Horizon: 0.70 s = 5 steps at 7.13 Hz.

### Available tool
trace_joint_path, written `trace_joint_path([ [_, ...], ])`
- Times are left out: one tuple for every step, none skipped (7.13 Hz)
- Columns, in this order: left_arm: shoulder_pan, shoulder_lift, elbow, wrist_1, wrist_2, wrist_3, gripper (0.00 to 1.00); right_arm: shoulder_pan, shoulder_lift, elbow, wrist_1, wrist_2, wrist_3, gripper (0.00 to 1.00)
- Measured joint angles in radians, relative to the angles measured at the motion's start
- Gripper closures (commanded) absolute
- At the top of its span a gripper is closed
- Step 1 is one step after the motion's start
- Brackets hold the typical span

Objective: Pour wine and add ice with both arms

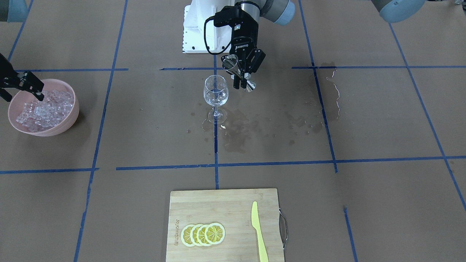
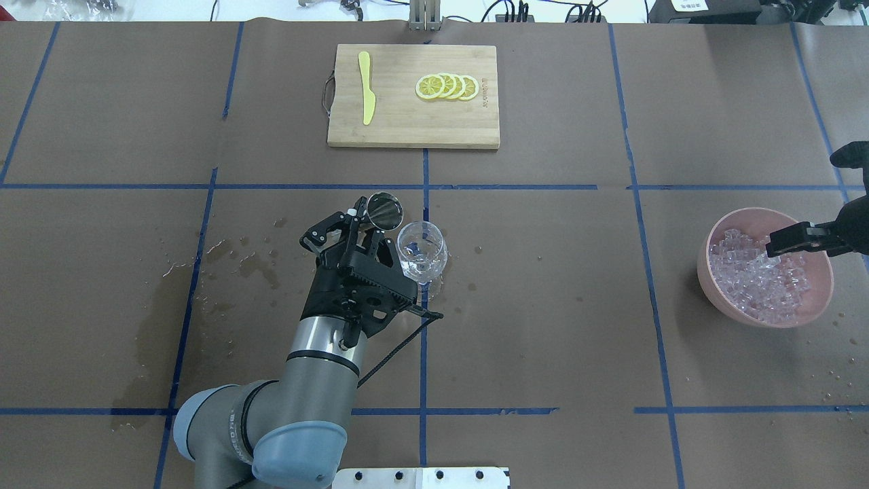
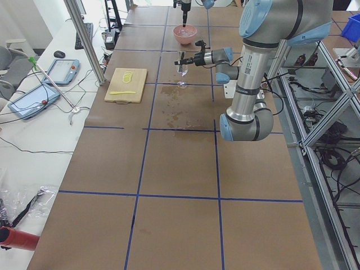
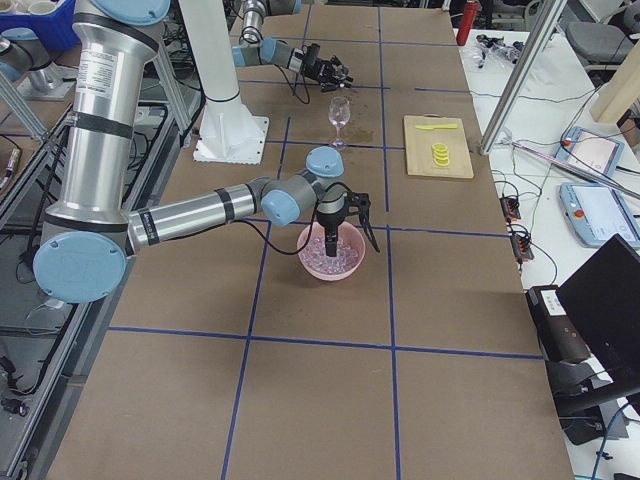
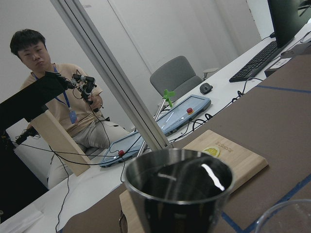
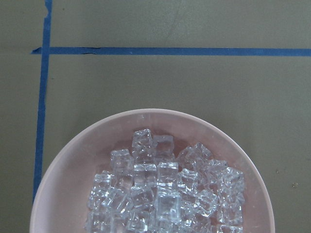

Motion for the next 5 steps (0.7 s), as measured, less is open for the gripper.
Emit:
trace_joint_path([
  [-0.006, -0.002, -0.001, 0.002, 0.0, 0.061, 1.0, 0.0, 0.0, -0.002, 0.012, 0.0, 0.001, 0.0],
  [-0.01, -0.003, -0.002, 0.004, 0.001, 0.118, 1.0, 0.0, -0.001, -0.005, 0.028, 0.0, 0.004, 0.0],
  [-0.011, -0.003, -0.003, 0.008, 0.002, 0.164, 1.0, 0.0, -0.001, -0.006, 0.038, 0.001, 0.008, 0.0],
  [-0.012, -0.003, -0.002, 0.01, 0.003, 0.188, 1.0, 0.0, -0.001, -0.006, 0.043, 0.002, 0.015, 0.0],
  [-0.012, -0.003, 0.001, 0.012, 0.004, 0.198, 1.0, 0.0, -0.001, -0.006, 0.048, 0.002, 0.026, 0.0],
])
